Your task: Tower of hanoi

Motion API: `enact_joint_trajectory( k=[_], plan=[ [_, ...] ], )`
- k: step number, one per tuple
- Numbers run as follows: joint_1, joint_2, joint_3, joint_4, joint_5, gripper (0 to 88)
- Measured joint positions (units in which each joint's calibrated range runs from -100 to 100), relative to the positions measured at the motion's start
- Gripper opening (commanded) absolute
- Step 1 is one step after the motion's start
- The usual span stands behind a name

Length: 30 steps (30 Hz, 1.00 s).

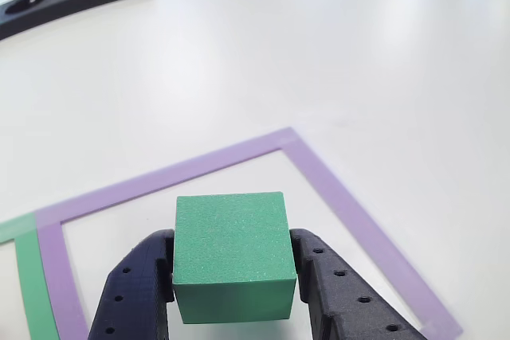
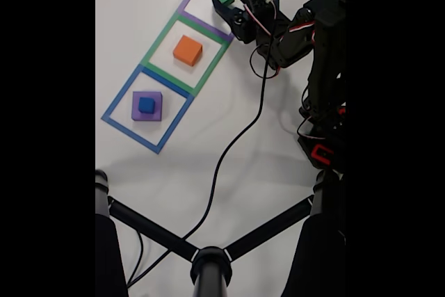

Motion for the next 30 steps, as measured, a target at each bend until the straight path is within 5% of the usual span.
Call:
enact_joint_trajectory(
  k=[13, 30],
  plan=[
    [0.0, 4.39, -2.87, -1.44, 0.59, 6.9],
    [1.39, 5.91, -3.05, -2.41, 0.59, 27.2]
  ],
)
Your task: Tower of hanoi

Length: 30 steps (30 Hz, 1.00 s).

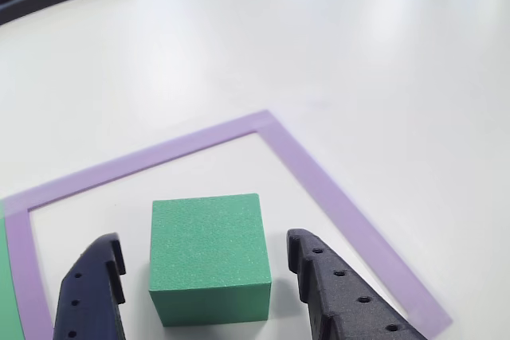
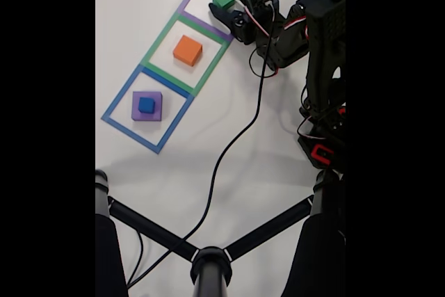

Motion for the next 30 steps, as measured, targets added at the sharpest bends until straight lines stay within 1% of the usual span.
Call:
enact_joint_trajectory(
  k=[4, 8, 12, 15, 18, 23, 26, 30],
  plan=[
    [0.16, -0.51, 0.26, 0.0, 0.0, 28.2],
    [0.16, -6.25, 2.52, 2.97, 0.0, 26.2],
    [0.16, -16.97, 6.01, 11.64, 0.0, 17.2],
    [0.08, -27.78, 8.01, 22.63, 0.0, 8.4],
    [0.08, -40.02, 8.27, 37.16, 0.0, 0.1],
    [-3.85, -58.59, 9.75, 60.75, 0.0, 0.1],
    [-5.73, -66.95, 10.18, 70.55, 0.0, 0.0],
    [-10.56, -74.38, 8.44, 82.66, 0.0, 0.0]
  ],
)
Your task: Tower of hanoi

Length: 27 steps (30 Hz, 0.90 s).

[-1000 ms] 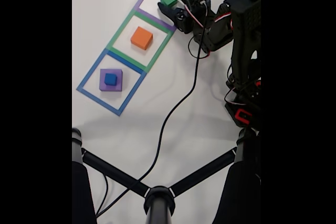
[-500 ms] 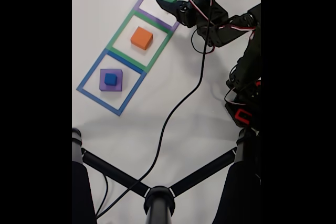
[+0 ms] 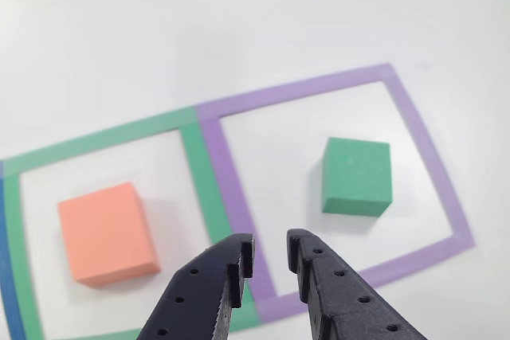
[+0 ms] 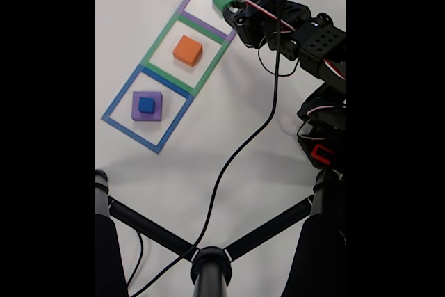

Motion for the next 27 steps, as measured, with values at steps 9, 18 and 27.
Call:
enact_joint_trajectory(
  k=[9, 18, 27],
  plan=[
    [-7.53, -2.87, -32.29, 45.43, 0.0, 0.0],
    [-11.71, -3.38, -53.35, 70.3, -0.39, 0.0],
    [-17.36, -4.56, -58.75, 74.96, -0.2, 0.0]
  ],
)
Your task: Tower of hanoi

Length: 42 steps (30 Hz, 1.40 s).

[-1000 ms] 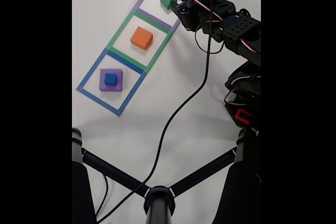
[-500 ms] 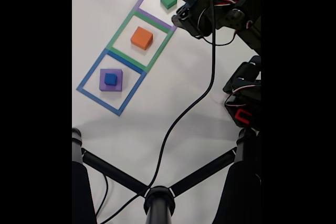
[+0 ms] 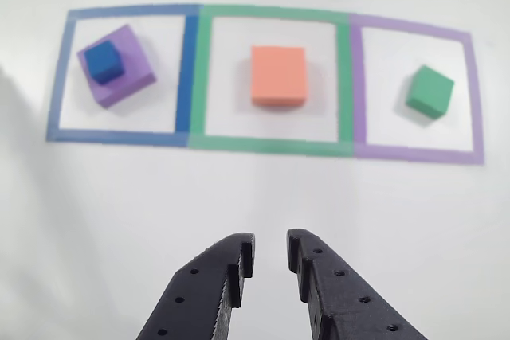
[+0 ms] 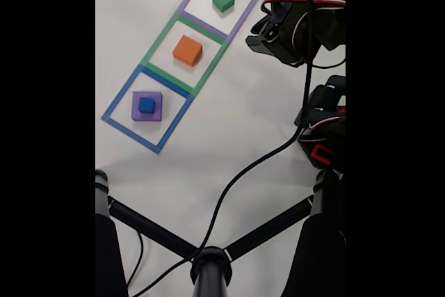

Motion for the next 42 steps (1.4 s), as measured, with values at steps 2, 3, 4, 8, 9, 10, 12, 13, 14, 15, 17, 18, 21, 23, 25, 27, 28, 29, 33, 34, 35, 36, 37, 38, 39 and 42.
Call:
enact_joint_trajectory(
  k=[2, 3, 4, 8, 9, 10, 12, 13, 14, 15, 17, 18, 21, 23, 25, 27, 28, 29, 33, 34, 35, 36, 37, 38, 39, 42],
  plan=[
    [-1.23, -0.34, -0.61, 0.56, 0.0, 0.0],
    [-1.72, -0.42, -0.78, 0.8, -0.2, 0.0],
    [-2.78, -0.59, -0.78, 0.8, -0.39, 0.0],
    [-6.39, -0.84, -0.87, 0.8, -0.2, 0.0],
    [-6.71, -0.84, -1.31, 0.8, -0.2, 0.0],
    [-7.45, -0.84, -1.39, 0.8, -0.39, 0.0],
    [-9.09, -0.93, -1.48, 0.8, -0.39, 1.5],
    [-9.99, -0.93, -1.48, 0.8, -0.39, 3.2],
    [-10.4, -0.93, -1.48, 0.8, -0.39, 5.1],
    [-10.89, -0.93, -1.48, 0.8, -0.39, 7.9],
    [-12.03, -0.93, -1.48, 0.32, -0.39, 14.8],
    [-12.53, -0.93, -0.7, -0.16, -0.39, 18.4],
    [-12.77, -1.52, 3.66, -4.25, 0.2, 26.9],
    [-13.18, -1.94, 7.66, -8.59, -0.2, 29.5],
    [-13.84, -2.36, 12.53, -14.13, 0.2, 30.7],
    [-13.92, -2.79, 17.75, -20.3, 0.2, 30.9],
    [-13.84, -2.87, 20.37, -23.43, 0.2, 31.2],
    [-13.75, -2.95, 23.06, -26.97, 0.2, 31.6],
    [-13.75, -3.38, 32.99, -38.2, 0.2, 33.2],
    [-13.75, -3.38, 35.16, -40.93, 0.2, 33.5],
    [-13.75, -3.38, 37.25, -43.74, 0.2, 33.8],
    [-13.75, -3.38, 38.9, -45.99, 0.2, 34.3],
    [-13.75, -3.38, 40.64, -48.23, 0.2, 34.9],
    [-13.75, -3.38, 42.21, -50.48, 0.2, 35.4],
    [-14.0, -3.38, 43.78, -52.89, 0.2, 36.0],
    [-14.65, -3.38, 49.09, -60.83, 0.2, 37.2]
  ],
)
